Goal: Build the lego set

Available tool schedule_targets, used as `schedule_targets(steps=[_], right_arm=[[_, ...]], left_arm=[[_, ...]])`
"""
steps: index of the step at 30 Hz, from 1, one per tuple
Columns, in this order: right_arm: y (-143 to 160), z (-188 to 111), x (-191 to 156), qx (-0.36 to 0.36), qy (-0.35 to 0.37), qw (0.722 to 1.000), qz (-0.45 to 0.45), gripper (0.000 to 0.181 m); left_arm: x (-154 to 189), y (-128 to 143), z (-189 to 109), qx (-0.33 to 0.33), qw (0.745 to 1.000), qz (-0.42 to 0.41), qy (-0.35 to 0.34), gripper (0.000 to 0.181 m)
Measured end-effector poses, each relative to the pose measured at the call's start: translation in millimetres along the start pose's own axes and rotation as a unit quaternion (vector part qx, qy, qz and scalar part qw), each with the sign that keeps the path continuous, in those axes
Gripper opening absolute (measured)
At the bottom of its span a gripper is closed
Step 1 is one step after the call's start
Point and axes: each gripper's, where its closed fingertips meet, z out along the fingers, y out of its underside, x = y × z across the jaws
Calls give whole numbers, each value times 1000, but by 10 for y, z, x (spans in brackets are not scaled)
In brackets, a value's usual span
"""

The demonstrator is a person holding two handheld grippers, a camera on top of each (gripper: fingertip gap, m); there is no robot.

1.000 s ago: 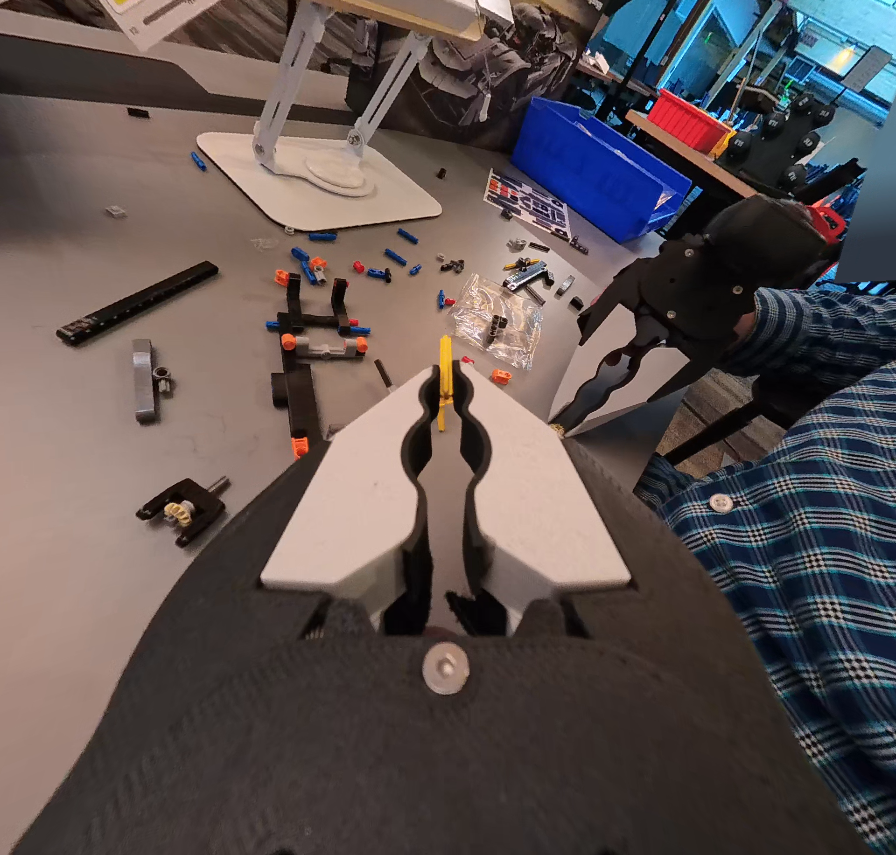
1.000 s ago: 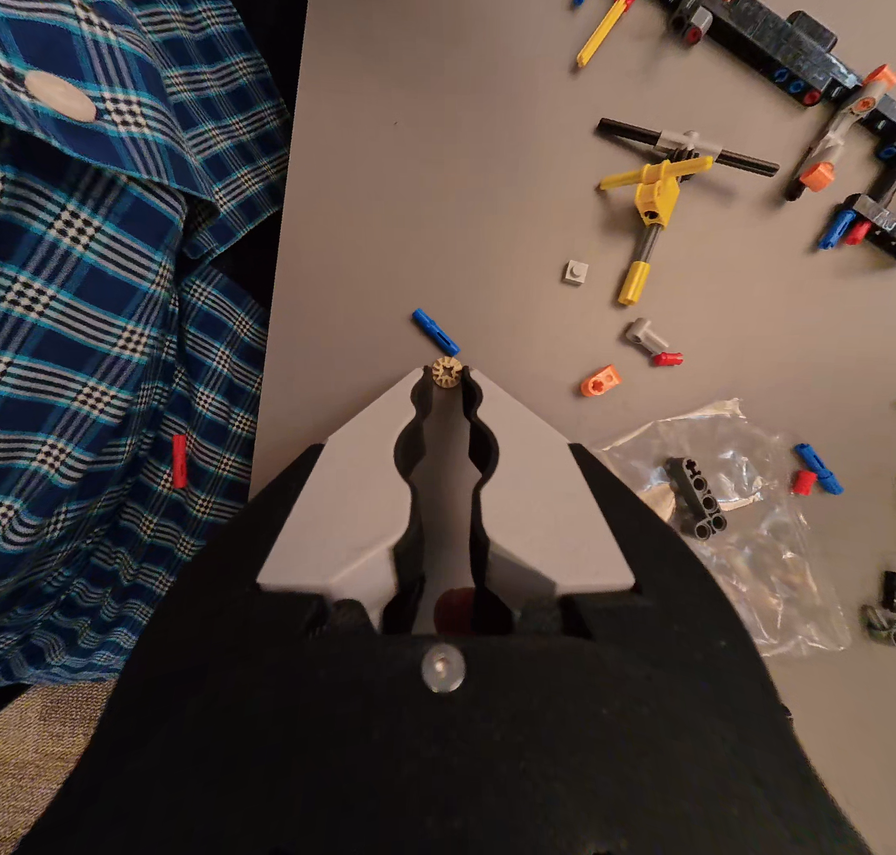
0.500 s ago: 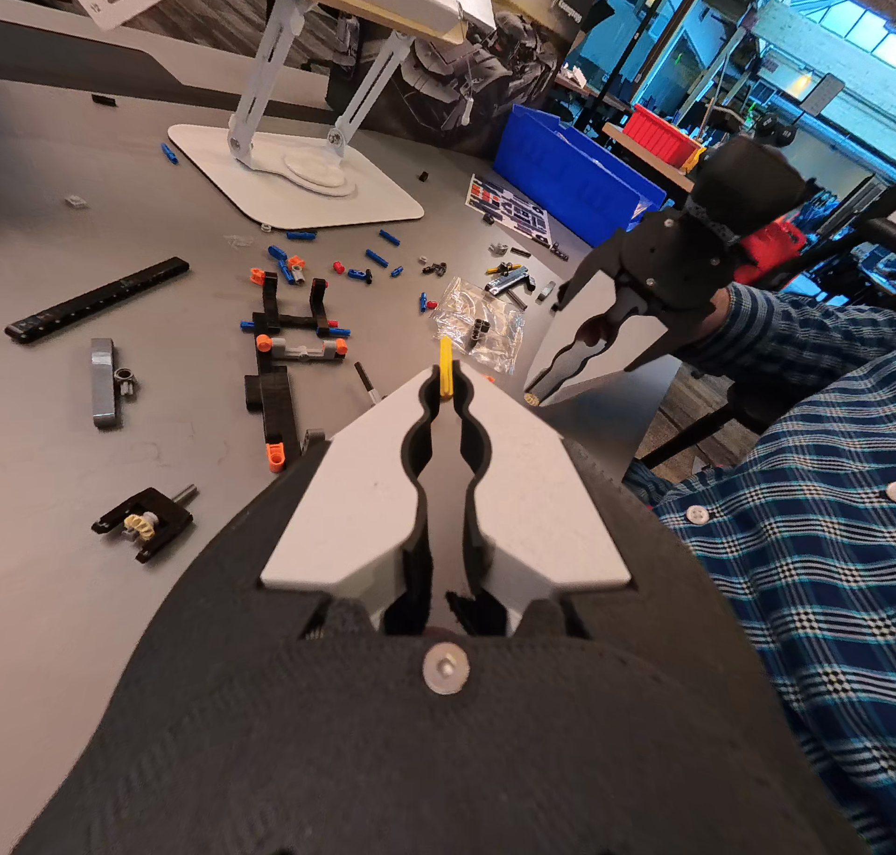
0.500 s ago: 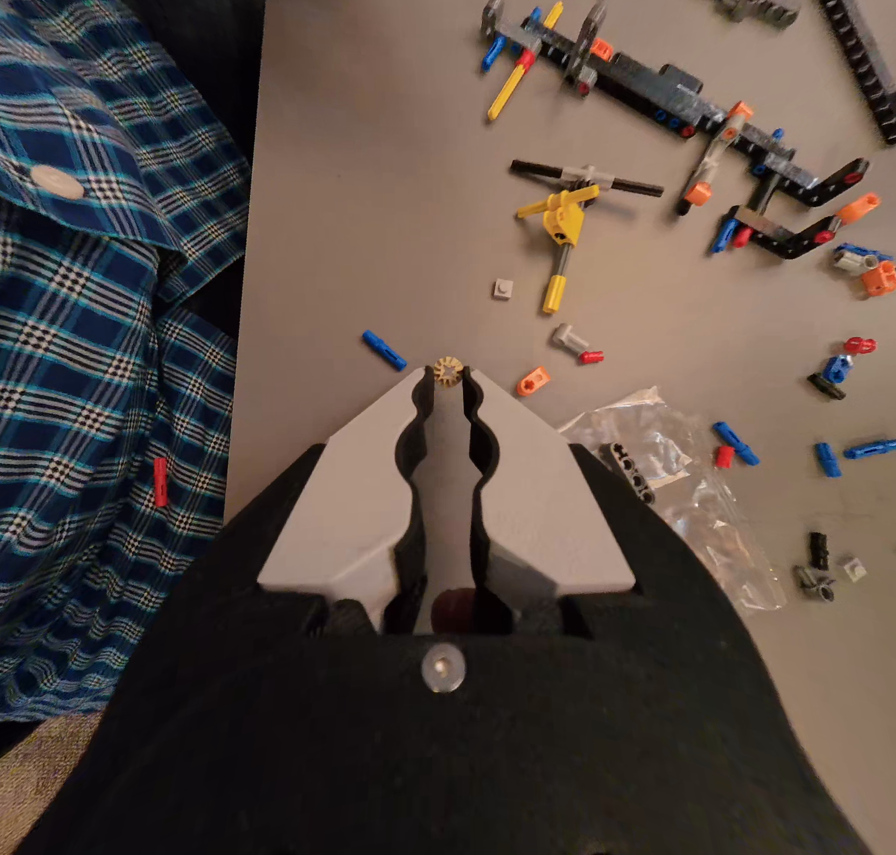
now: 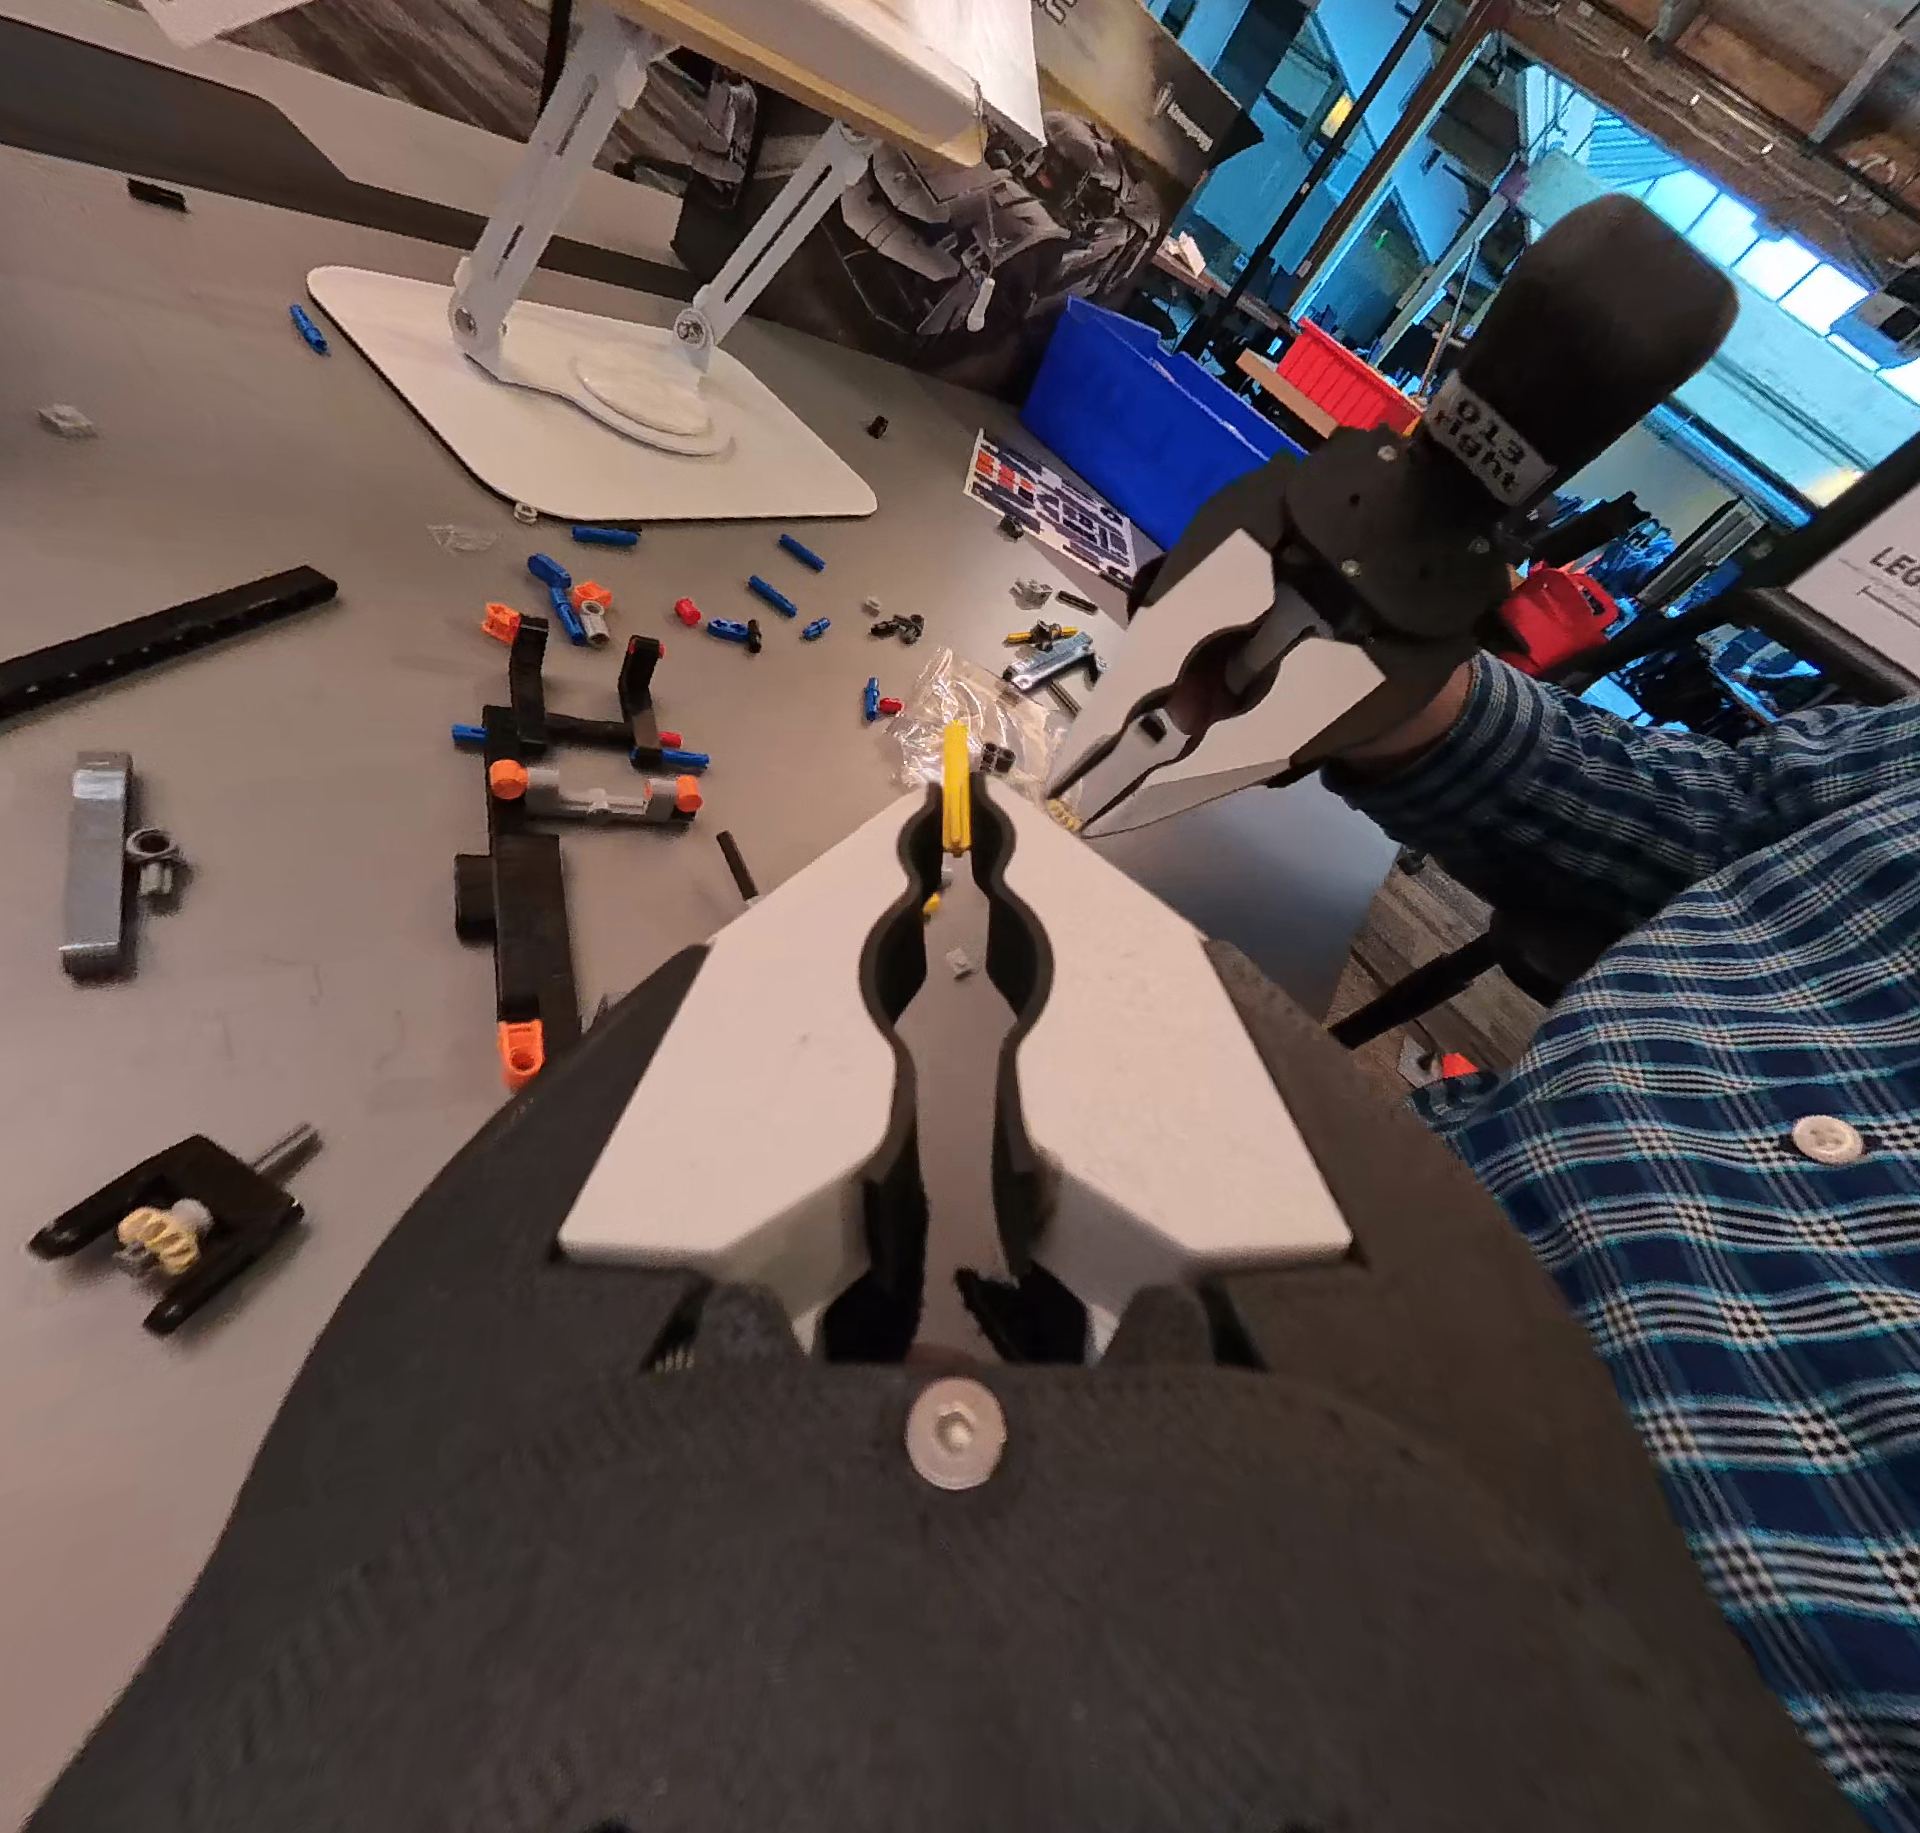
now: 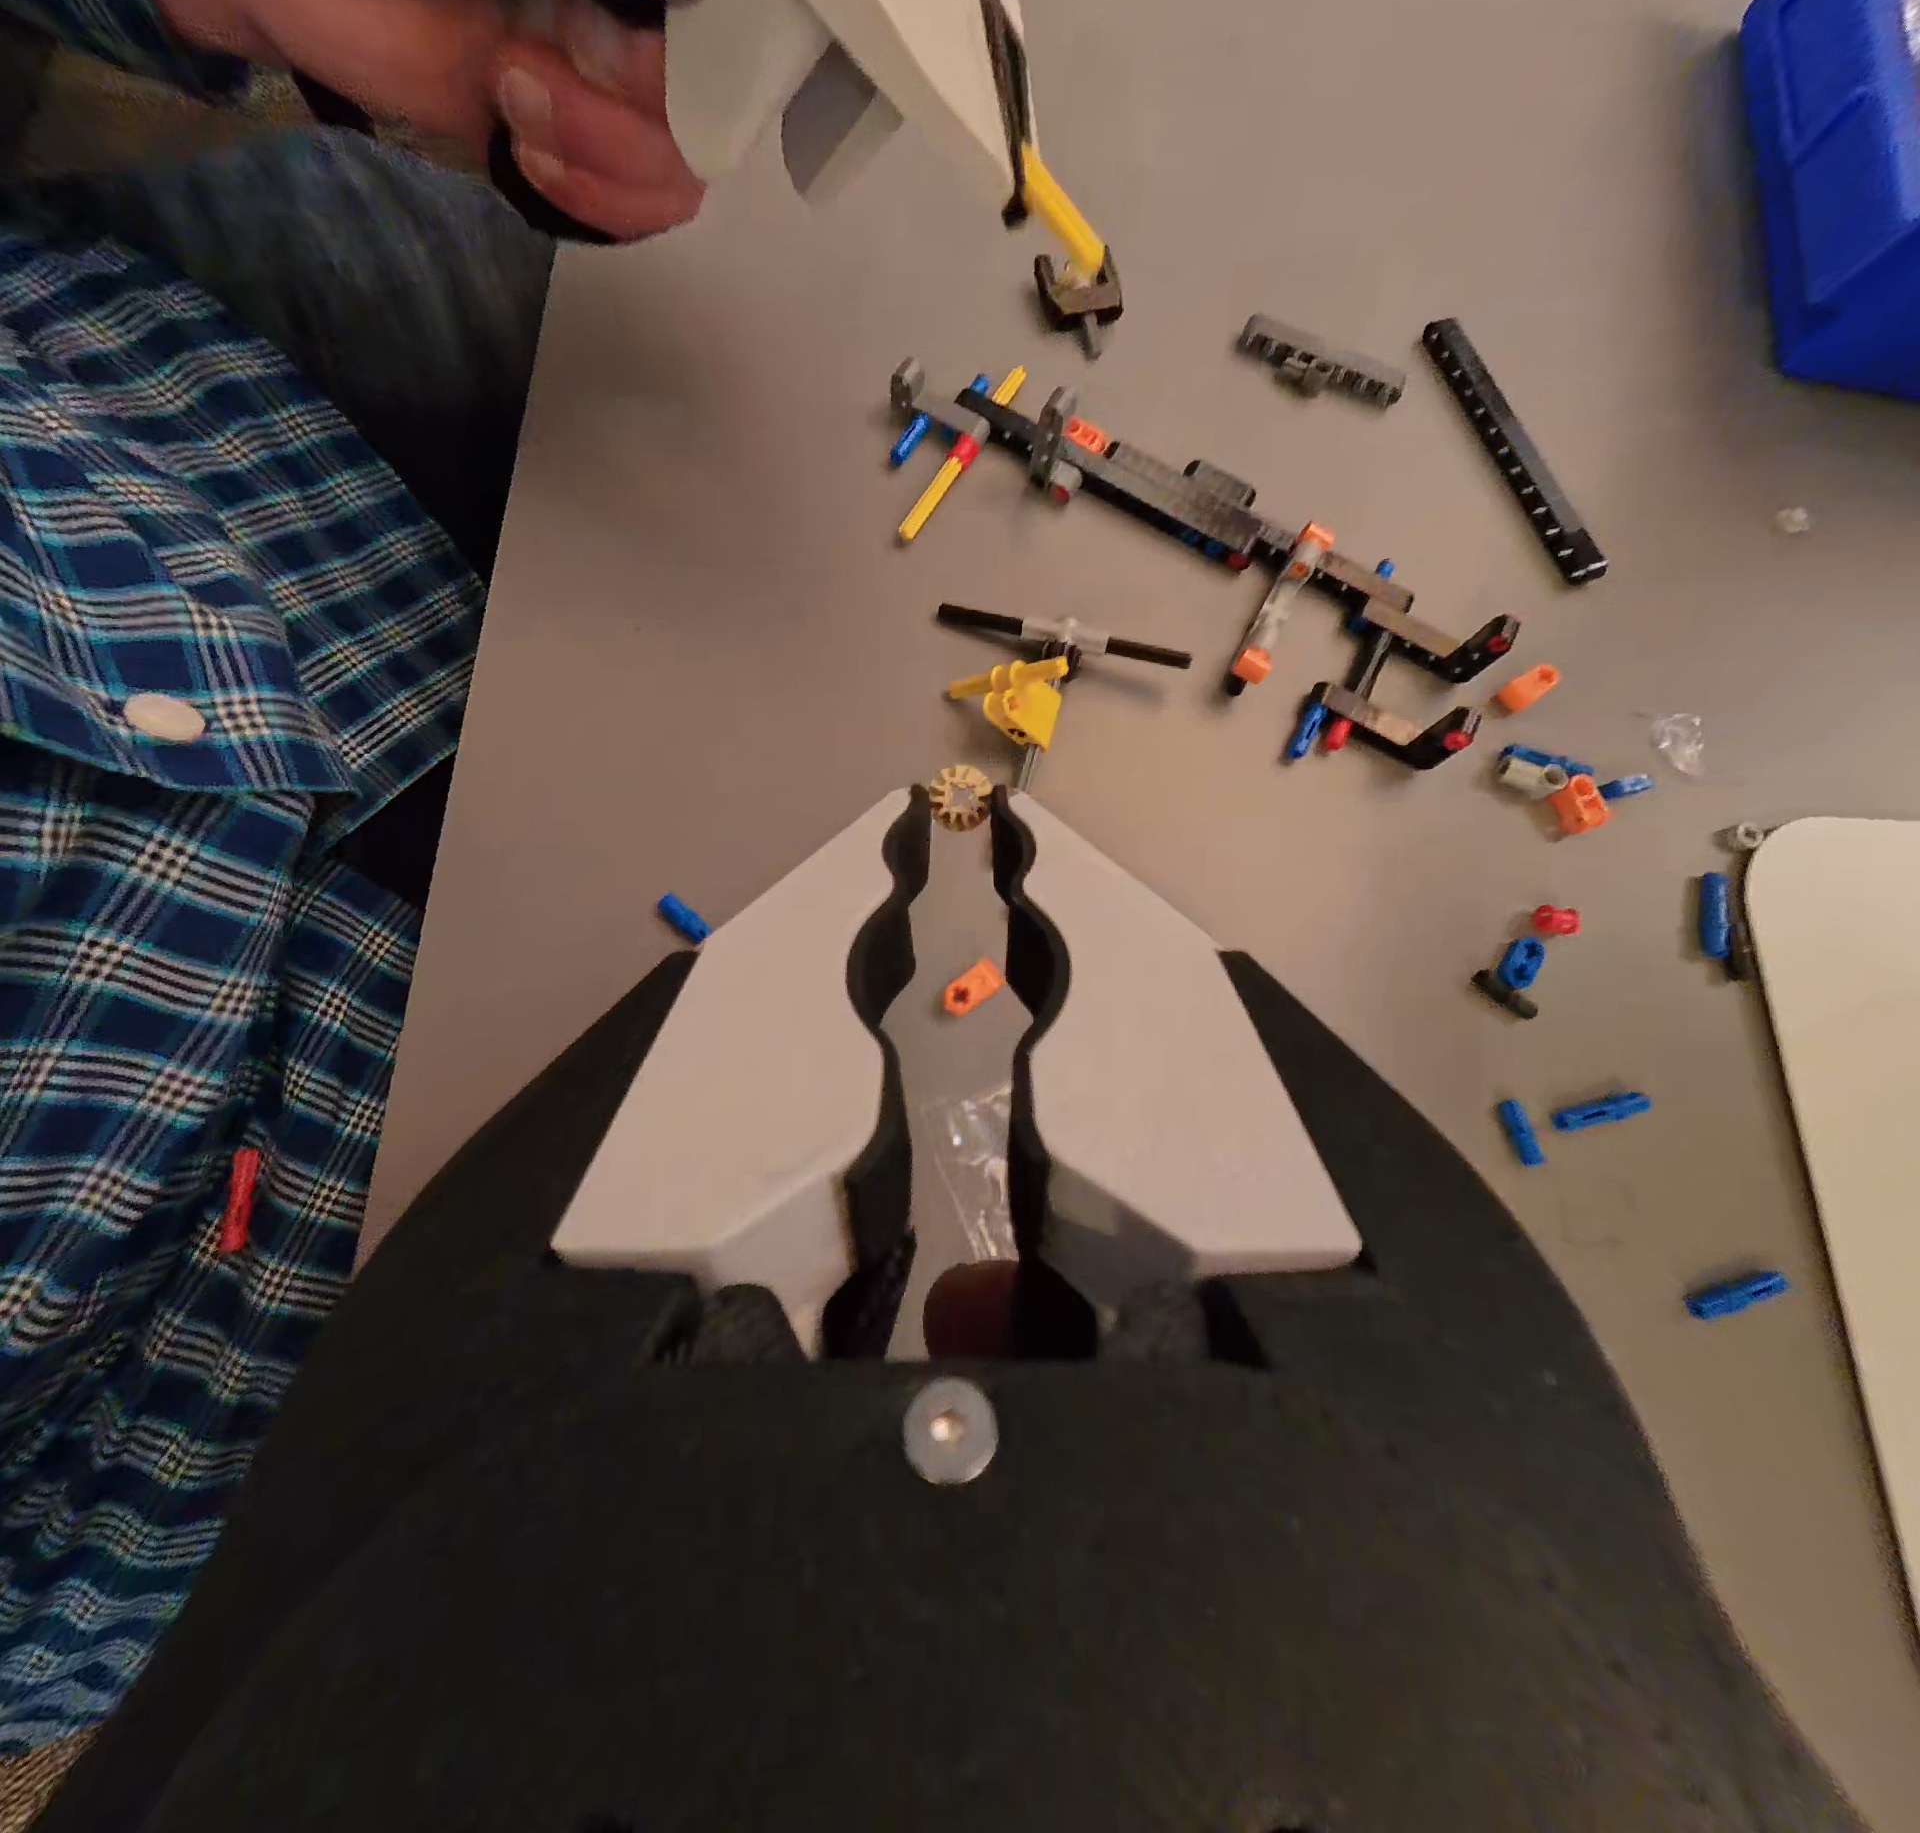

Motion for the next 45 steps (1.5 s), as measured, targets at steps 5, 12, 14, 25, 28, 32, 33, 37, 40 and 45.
schedule_targets(steps=[5, 12, 14, 25, 28, 32, 33, 37, 40, 45], right_arm=[[-186, 9, 92, 37, -5, 999, 8, 9], [-416, -48, 243, 80, -12, 996, 38, 9], [-472, -62, 270, 88, -12, 995, 45, 9], [-665, -49, 274, 124, -24, 987, 102, 9], [-719, -49, 268, 127, -22, 986, 108, 9], [-726, -27, 267, 129, -19, 984, 119, 10], [-714, -11, 264, 129, -16, 984, 121, 10], [-647, 63, 255, 108, 1, 989, 104, 9], [-625, 84, 273, 94, 15, 992, 86, 9], [-562, 115, 291, 76, 36, 994, 64, 9]], left_arm=[[25, -54, 138, 11, 999, -22, 23, 2], [32, -110, 215, 25, 997, -47, 50, 2], [26, -104, 198, 30, 996, -60, 57, 2], [-22, -112, 118, 44, 992, -93, 78, 1], [-32, -107, 98, 44, 991, -96, 79, 2], [-80, -121, 53, 48, 991, -99, 75, 1], [-95, -124, 40, 47, 991, -98, 73, 1], [-172, -117, -22, 38, 995, -81, 53, 2], [-236, -133, -73, 39, 995, -77, 42, 1], [-372, -109, -137, 23, 998, -55, 10, 1]])
